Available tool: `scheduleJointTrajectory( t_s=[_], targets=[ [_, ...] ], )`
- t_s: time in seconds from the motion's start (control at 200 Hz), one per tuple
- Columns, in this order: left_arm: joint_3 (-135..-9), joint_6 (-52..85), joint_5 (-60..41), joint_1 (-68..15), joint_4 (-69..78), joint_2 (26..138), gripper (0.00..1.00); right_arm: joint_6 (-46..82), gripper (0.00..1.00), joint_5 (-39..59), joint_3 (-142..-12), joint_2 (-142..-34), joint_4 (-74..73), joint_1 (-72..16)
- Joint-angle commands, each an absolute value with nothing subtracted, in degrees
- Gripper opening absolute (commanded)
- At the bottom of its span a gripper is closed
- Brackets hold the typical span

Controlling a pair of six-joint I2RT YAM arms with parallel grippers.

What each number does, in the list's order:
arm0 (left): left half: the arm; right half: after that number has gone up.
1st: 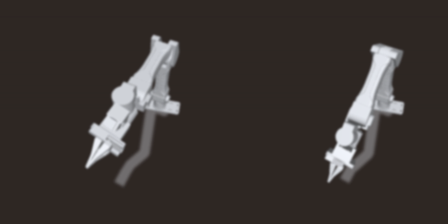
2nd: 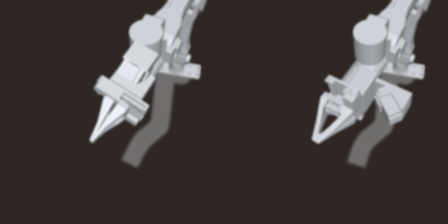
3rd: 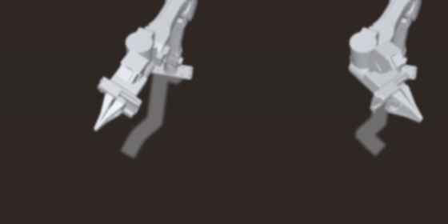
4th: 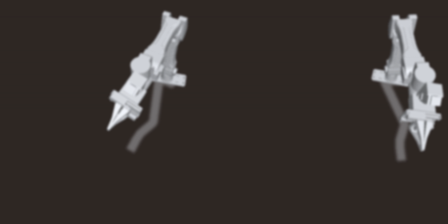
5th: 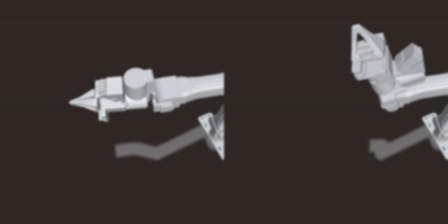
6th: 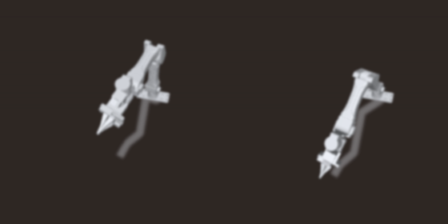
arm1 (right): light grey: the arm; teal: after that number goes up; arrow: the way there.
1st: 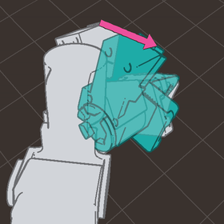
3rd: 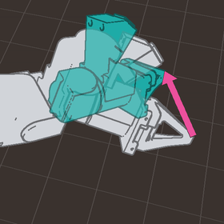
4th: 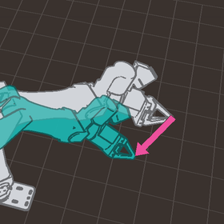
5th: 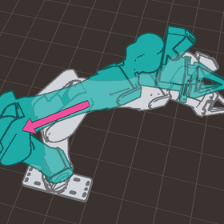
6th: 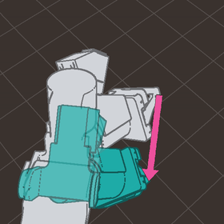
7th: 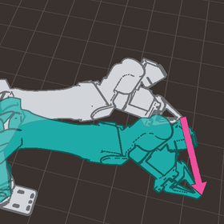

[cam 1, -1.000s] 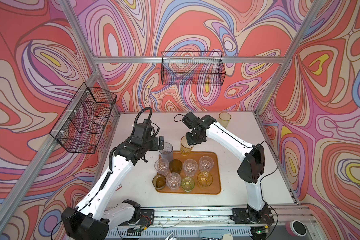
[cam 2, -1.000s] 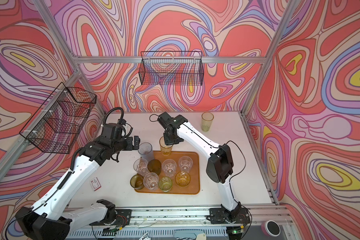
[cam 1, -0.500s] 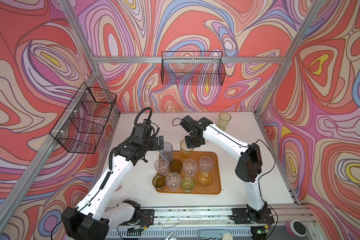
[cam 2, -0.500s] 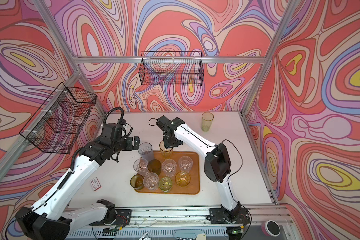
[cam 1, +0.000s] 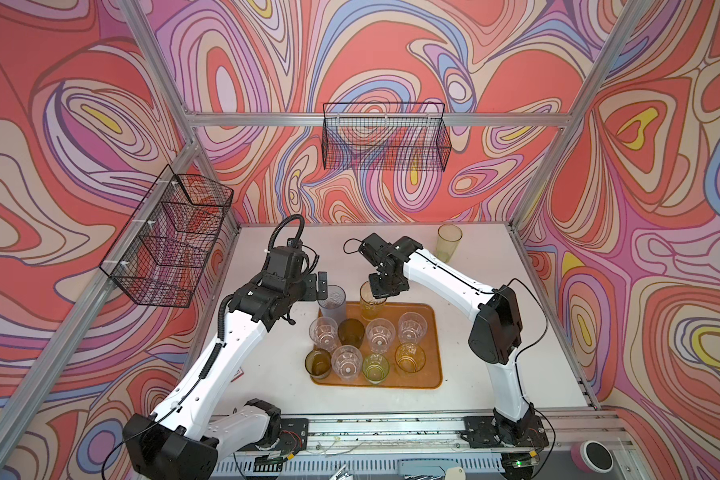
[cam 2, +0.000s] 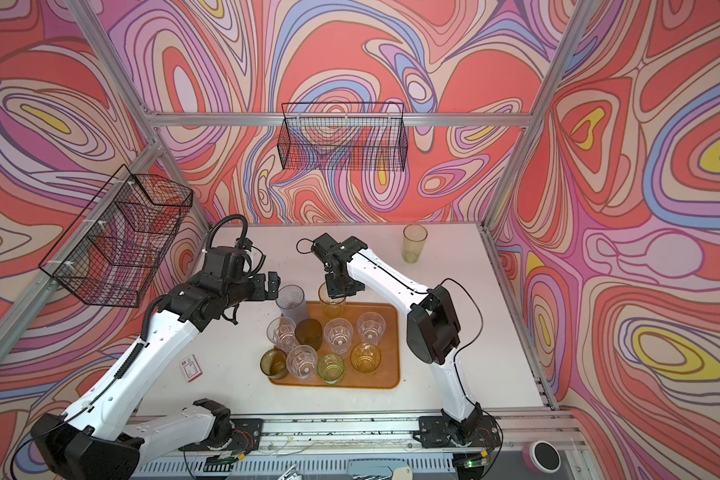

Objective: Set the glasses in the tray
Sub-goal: 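Lower the tall yellow glass onto the tray and open the right gripper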

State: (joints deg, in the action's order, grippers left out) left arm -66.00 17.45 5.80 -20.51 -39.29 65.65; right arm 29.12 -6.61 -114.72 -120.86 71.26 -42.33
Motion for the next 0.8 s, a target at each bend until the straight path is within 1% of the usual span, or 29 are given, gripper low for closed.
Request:
scheduleJointTrajectory(
  t_s=[0.0, 0.09, 0.145, 0.225, 0.305, 0.476, 0.521, 0.666, 0.791],
  targets=[
    [-66.5, 17.9, 6.0, -20.2, -40.6, 65.6, 1.00, 29.3, 0.14, -6.7, -114.4, -121.5, 70.6, -42.8],
    [-66.4, 17.9, 5.9, -20.1, -40.6, 65.6, 1.00, 29.3, 0.24, -5.9, -114.3, -121.3, 70.3, -42.8],
    [-66.5, 18.0, 5.9, -20.1, -40.6, 65.7, 1.00, 29.4, 0.33, -5.6, -114.1, -121.3, 70.0, -42.8],
    [-66.5, 18.0, 5.8, -20.1, -40.6, 65.6, 1.00, 29.7, 0.39, -5.4, -113.7, -120.7, 69.3, -42.8],
    [-66.5, 18.0, 5.8, -20.2, -40.6, 65.6, 1.00, 29.9, 0.48, -4.9, -113.3, -120.2, 68.5, -42.8],
    [-66.6, 18.0, 5.5, -20.2, -40.7, 65.4, 1.00, 31.2, 0.57, -5.8, -113.0, -118.6, 67.5, -42.8],
    [-66.8, 18.1, 5.3, -20.2, -40.7, 65.4, 1.00, 31.7, 0.64, -6.9, -113.0, -118.3, 67.8, -42.7],
    [-67.0, 18.6, 4.5, -20.1, -40.8, 65.1, 1.00, 33.0, 0.77, -9.7, -113.0, -116.8, 67.9, -42.8],
    [-67.5, 18.5, 2.5, -20.2, -40.9, 64.6, 1.00, 33.5, 0.82, -10.3, -113.3, -115.7, 67.1, -42.4]
  ],
)
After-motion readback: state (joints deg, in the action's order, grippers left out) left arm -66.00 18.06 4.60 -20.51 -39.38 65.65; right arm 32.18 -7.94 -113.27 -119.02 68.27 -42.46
